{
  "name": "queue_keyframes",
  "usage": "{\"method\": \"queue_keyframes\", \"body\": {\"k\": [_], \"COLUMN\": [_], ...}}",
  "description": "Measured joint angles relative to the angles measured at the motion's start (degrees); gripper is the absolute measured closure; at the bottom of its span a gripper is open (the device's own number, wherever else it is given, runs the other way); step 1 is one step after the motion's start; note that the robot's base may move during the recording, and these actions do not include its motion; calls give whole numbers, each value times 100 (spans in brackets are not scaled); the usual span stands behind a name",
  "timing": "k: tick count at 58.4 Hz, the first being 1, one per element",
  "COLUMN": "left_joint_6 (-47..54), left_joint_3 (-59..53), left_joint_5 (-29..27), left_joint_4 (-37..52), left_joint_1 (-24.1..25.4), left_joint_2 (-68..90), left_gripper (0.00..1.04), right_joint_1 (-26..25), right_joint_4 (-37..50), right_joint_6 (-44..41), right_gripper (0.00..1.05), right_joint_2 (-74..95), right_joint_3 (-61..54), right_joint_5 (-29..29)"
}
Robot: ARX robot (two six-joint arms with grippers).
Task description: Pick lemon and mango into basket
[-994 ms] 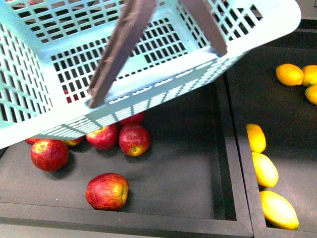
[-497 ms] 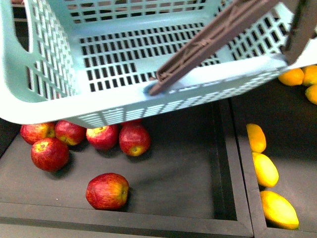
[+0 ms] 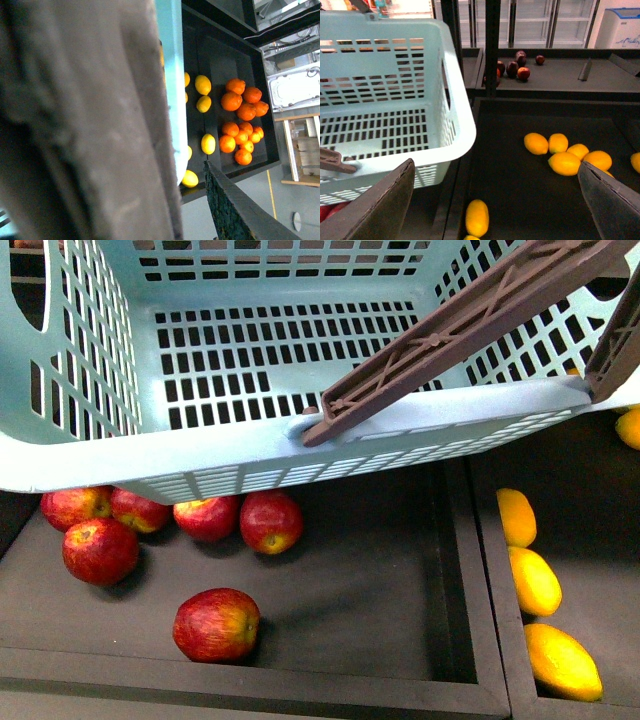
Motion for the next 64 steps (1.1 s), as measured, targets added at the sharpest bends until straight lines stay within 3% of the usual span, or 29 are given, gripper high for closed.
{"method": "queue_keyframes", "body": {"k": [4,12,18,24,31,41,64], "left_joint_6": [15,7,7,11,4,11,9], "left_joint_3": [0,0,0,0,0,0,0], "left_joint_5": [20,90,136,109,72,28,114], "left_joint_4": [2,2,2,2,2,2,2], "left_joint_1": [-2,-2,-9,-9,-4,-2,-9], "left_joint_2": [0,11,11,11,11,11,11], "left_gripper": [77,77,77,77,77,77,77], "right_joint_1": [-474,-1666,-2833,-3292,-3445,-3401,-3141], "right_joint_4": [48,968,2889,4175,4966,5062,4686], "right_joint_6": [581,691,125,-179,-503,-1005,-1449], "right_gripper": [9,9,9,9,9,9,9], "right_joint_2": [391,1322,3611,5713,7729,9855,11711], "right_joint_3": [-2,9,85,520,1169,2009,3246], "right_joint_5": [-306,-885,-1001,-955,-879,-791,-876]}}
